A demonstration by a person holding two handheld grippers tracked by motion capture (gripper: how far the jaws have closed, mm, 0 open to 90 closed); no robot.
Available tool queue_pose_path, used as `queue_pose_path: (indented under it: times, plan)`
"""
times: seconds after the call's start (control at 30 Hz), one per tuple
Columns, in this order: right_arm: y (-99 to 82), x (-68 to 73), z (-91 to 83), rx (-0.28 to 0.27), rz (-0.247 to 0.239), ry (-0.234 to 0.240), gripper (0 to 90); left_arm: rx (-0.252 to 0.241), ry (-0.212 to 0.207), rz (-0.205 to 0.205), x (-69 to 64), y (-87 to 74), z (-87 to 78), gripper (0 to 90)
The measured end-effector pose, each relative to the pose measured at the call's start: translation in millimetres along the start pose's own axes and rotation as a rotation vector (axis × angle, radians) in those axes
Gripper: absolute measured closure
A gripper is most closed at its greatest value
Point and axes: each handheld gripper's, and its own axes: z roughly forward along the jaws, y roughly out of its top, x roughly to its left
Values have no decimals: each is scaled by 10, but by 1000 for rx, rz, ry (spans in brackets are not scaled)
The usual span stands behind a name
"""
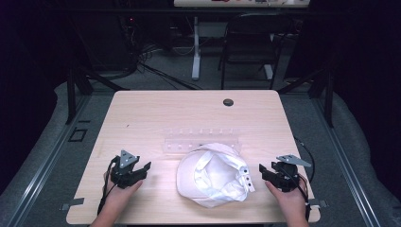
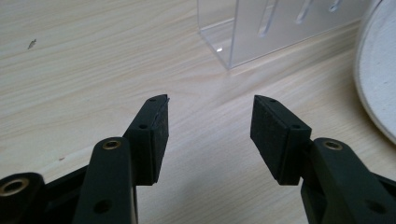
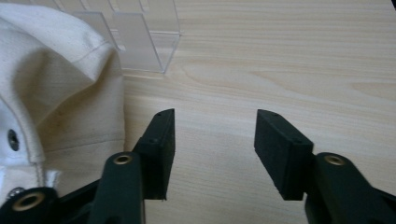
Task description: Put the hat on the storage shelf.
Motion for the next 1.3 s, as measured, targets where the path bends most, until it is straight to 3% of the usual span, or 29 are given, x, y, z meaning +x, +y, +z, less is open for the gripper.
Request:
queue_pose_path:
  times: [0.43, 0.53, 0.73, 0.97, 1.17, 1.3]
  plan:
    - [-13, -3, -40, 67, 42, 18, 523, 22, -43, -11, -32, 38, 33, 504]
    - [-6, 14, -56, 97, 66, 45, 532, 22, -46, -11, -35, 51, 26, 505]
    - [40, 108, -85, 150, 44, 72, 535, 22, -45, -20, -27, 53, 21, 506]
    - [165, 87, -67, 199, 130, 136, 531, 20, -50, -25, -22, 42, 18, 506]
    - [284, 115, -105, 256, 110, 153, 529, 21, -52, -26, -24, 37, 9, 506]
    - [373, 45, -134, 298, 163, 224, 527, 22, -50, -26, -24, 36, 10, 505]
